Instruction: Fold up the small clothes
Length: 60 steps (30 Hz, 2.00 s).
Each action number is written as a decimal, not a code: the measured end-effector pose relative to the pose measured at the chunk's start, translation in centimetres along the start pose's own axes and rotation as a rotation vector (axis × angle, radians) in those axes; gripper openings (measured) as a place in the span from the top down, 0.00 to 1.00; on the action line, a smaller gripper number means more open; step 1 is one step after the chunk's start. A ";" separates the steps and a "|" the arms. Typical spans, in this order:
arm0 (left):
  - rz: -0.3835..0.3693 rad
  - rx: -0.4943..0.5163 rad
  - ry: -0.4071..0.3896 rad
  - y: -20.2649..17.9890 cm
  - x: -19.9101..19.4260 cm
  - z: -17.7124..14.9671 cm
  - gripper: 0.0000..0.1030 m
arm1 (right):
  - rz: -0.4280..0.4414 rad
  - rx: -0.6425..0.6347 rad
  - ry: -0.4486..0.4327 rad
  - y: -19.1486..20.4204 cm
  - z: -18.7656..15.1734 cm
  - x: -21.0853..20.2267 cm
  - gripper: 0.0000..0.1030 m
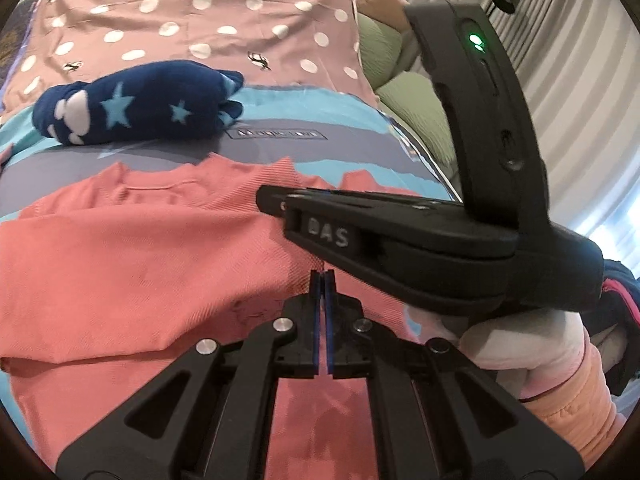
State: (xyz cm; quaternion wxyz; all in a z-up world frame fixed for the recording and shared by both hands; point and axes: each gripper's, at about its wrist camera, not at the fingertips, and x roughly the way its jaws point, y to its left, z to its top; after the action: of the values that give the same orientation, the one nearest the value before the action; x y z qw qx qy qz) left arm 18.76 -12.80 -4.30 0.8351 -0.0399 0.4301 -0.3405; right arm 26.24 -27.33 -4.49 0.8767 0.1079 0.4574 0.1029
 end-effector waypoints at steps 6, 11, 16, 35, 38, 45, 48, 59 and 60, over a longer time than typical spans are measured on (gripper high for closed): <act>-0.031 0.028 0.029 -1.6 1.0 -1.1 0.98 | -0.047 0.035 -0.007 -2.0 -0.5 0.3 0.95; 0.018 0.014 0.004 0.7 -1.1 -2.7 0.84 | -0.005 0.100 0.014 -3.8 -1.4 -0.1 0.93; 0.214 -0.056 -0.062 6.7 -5.7 -5.3 0.53 | 0.080 0.156 0.053 -5.0 -2.3 -0.2 0.67; 0.596 -0.279 -0.038 21.3 -9.3 -9.0 0.31 | -0.114 0.087 -0.031 -3.4 -2.4 -1.3 0.95; 0.606 -0.273 -0.045 20.9 -9.0 -9.2 0.31 | -0.122 0.106 0.064 -4.7 -3.7 0.8 0.88; 0.580 -0.328 -0.068 21.4 -10.2 -9.9 0.48 | -0.074 0.175 -0.036 -6.0 -5.6 -3.5 0.78; 0.506 -0.372 -0.112 20.0 -11.4 -9.5 0.94 | 0.051 0.140 -0.038 -4.5 -6.7 -4.5 0.78; 0.502 -0.203 -0.046 18.7 -5.2 -6.9 0.92 | 0.029 0.199 -0.077 -6.2 -9.7 -4.6 0.76; 0.499 -0.206 -0.042 18.7 -5.3 -6.9 0.92 | 0.006 0.231 -0.122 -7.9 -9.9 -5.8 0.70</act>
State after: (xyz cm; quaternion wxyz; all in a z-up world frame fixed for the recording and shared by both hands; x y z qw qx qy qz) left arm 21.52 6.28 -11.63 0.8936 -0.0245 0.4415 -0.0777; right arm 15.46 -35.59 -7.71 0.8843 0.2156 0.4117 0.0453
